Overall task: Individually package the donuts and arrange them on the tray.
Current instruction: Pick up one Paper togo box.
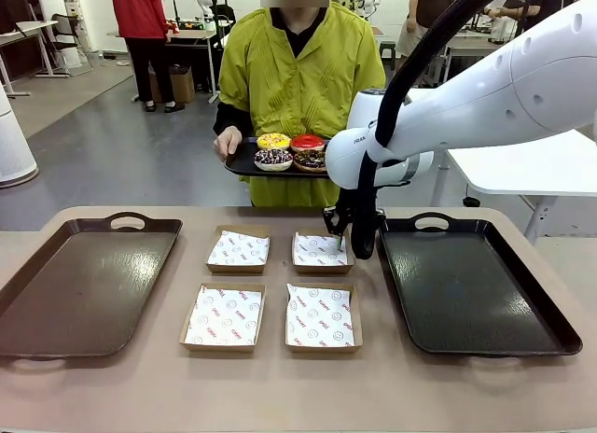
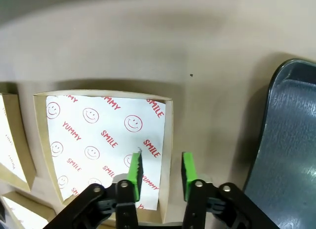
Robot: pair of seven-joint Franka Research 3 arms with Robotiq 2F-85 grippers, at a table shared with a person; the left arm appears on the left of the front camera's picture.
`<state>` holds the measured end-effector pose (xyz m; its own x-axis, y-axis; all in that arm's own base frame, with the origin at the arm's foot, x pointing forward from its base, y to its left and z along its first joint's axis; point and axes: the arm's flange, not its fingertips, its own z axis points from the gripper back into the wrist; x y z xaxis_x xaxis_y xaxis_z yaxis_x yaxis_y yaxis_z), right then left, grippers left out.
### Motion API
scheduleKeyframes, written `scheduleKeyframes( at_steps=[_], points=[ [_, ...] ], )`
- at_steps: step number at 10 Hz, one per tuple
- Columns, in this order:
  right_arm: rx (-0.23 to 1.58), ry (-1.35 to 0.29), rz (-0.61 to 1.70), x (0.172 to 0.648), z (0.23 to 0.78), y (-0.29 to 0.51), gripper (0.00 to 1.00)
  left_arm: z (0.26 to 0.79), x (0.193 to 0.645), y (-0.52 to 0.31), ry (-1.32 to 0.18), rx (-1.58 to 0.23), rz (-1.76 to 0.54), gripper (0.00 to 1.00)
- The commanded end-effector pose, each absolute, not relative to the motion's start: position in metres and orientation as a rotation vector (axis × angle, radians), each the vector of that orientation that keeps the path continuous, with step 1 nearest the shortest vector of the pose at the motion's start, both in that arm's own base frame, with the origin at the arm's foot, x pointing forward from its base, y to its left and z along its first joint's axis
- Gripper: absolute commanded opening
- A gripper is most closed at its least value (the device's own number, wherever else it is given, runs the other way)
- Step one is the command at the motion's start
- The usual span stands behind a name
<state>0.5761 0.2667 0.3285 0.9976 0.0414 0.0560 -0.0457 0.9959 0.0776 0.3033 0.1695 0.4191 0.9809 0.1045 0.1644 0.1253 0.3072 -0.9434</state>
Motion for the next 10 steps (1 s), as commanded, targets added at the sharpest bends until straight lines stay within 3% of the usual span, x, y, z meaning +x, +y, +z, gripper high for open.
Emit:
scheduleKeyframes(
  at_steps=[1,7,10],
  points=[
    [0.052,-0.053,0.05,0.579,0.331,0.265,0.03,0.42,0.302,0.17,-0.222,-1.271,-0.018,1.0],
    [0.063,-0.038,-0.003,0.577,0.336,0.264,0.0,0.42,0.302,0.17,-0.222,-1.271,-0.018,1.0],
    [0.03,-0.017,0.062,0.55,0.395,0.278,0.0,0.42,0.302,0.17,-0.222,-1.271,-0.018,1.0]
  ],
)
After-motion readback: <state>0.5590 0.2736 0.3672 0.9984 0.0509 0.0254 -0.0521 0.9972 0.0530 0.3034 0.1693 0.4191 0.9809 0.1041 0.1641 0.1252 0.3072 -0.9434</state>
